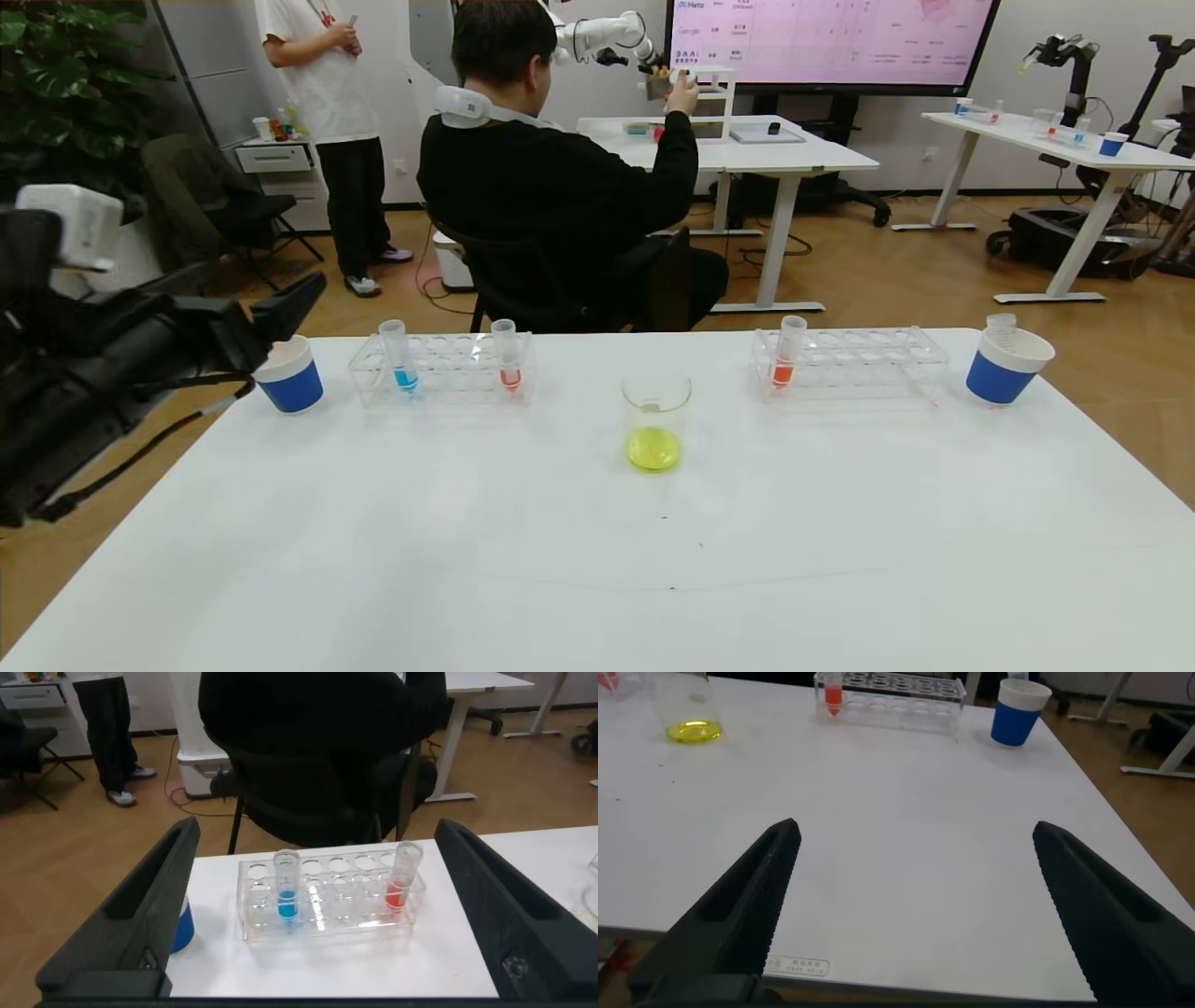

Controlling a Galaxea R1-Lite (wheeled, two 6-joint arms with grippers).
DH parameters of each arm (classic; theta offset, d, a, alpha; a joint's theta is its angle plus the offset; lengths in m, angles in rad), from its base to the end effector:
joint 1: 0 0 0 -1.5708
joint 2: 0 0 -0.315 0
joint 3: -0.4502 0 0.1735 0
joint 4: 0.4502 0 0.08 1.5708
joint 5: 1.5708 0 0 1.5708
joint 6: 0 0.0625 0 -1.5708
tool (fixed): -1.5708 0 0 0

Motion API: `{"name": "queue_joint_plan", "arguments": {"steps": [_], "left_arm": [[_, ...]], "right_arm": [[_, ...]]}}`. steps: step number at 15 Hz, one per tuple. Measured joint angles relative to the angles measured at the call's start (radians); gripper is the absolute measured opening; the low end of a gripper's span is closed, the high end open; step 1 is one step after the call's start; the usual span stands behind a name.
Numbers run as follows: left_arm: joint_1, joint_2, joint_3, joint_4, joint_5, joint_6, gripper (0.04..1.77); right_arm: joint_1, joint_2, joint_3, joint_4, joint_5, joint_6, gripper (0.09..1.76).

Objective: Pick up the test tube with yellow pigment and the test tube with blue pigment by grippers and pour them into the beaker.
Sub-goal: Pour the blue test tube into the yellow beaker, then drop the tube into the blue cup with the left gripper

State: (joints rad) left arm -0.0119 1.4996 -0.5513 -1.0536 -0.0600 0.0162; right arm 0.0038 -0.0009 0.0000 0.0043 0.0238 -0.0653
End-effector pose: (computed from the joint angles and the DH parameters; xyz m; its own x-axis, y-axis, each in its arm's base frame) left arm 0.2715 -0.0070 0.2463 0.9919 -0.0718 0.1049 0.0698 0.9973 0.0224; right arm -0.0164 0.0014 0.0749 0.9996 0.0276 -0.0034 -0.0278 0.9975 -0.0652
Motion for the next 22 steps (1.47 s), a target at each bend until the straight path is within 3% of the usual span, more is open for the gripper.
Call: {"name": "queue_joint_plan", "arguments": {"steps": [4,6,9,14,22], "left_arm": [[-0.019,0.300,0.067,-0.381,0.010,0.001,1.75],[-0.027,0.407,0.120,-0.446,0.020,-0.005,1.75],[-0.030,0.502,0.149,-0.471,0.041,-0.024,1.75],[-0.034,0.555,0.106,-0.475,0.042,-0.025,1.75],[-0.034,0.674,-0.162,-0.448,0.097,-0.029,1.75]], "right_arm": [[0.000,0.000,0.000,0.000,0.000,0.000,1.74],[0.000,0.000,0.000,0.000,0.000,0.000,1.74],[0.000,0.000,0.000,0.000,0.000,0.000,1.74],[0.000,0.000,0.000,0.000,0.000,0.000,1.74],[0.000,0.000,0.000,0.000,0.000,0.000,1.74]]}}
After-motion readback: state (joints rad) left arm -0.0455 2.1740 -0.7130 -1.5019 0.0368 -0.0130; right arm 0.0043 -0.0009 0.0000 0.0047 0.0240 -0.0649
